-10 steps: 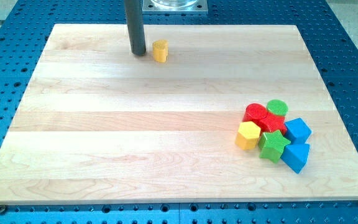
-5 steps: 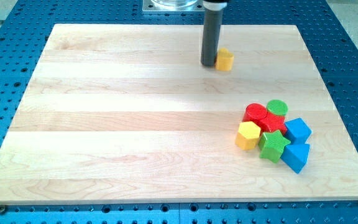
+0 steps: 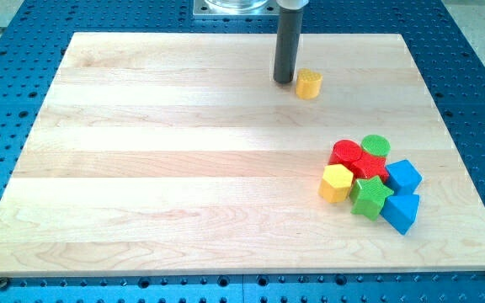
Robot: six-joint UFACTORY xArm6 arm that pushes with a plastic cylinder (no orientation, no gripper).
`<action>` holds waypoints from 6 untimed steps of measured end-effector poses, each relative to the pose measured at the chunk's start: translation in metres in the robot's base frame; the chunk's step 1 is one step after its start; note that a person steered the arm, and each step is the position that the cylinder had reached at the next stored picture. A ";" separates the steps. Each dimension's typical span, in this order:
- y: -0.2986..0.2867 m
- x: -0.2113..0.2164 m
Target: Place the heart above the cube
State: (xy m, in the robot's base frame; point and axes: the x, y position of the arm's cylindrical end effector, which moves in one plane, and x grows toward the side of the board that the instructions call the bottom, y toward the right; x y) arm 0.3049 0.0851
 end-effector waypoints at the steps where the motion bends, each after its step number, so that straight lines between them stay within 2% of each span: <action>1: 0.042 0.045; 2: 0.052 0.093; 3: 0.074 0.069; 4: 0.098 0.089; 5: 0.093 0.114; 6: 0.105 0.122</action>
State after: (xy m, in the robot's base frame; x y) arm 0.4274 0.1903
